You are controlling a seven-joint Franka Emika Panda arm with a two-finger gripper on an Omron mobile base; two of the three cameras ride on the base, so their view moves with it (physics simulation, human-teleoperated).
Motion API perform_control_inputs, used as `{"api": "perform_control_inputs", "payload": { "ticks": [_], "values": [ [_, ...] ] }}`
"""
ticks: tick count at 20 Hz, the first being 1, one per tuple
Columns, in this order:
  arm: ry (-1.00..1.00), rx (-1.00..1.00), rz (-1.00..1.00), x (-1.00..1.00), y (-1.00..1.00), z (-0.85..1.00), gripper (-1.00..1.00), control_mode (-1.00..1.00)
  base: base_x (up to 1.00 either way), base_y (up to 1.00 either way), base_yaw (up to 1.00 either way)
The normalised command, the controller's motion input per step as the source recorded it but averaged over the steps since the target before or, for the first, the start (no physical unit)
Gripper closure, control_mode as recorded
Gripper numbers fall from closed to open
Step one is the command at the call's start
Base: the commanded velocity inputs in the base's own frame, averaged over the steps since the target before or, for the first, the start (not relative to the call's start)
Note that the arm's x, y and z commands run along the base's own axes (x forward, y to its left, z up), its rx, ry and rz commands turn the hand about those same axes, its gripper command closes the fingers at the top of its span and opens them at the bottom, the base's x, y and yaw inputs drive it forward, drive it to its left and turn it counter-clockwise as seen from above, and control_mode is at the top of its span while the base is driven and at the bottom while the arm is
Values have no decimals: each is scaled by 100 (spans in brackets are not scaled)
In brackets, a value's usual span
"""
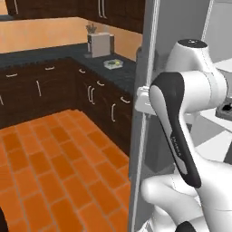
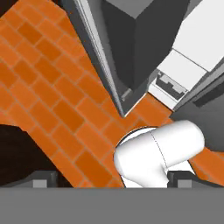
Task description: Take the meat container that has the fish and place it on the second highest rack of the freezer. Then take the vegetable container that has the broccoli and lemon and place it on the highest rack of the freezer.
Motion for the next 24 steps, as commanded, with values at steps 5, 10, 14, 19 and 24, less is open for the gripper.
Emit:
{"api": "perform_control_inputs", "payload": {
  "ticks": [5,10,14,19,24],
  "values": [
    [0,0,0,0,0,0,-100,100,6,70,80],
    [0,0,0,0,0,0,-100,100,85,73,35],
    [0,0,0,0,0,0,-100,100,100,13,-7],
    [0,0,0,0,0,0,-100,100,100,0,-17],
    [0,0,0,0,0,0,-100,100,100,0,-22]
  ]
}}
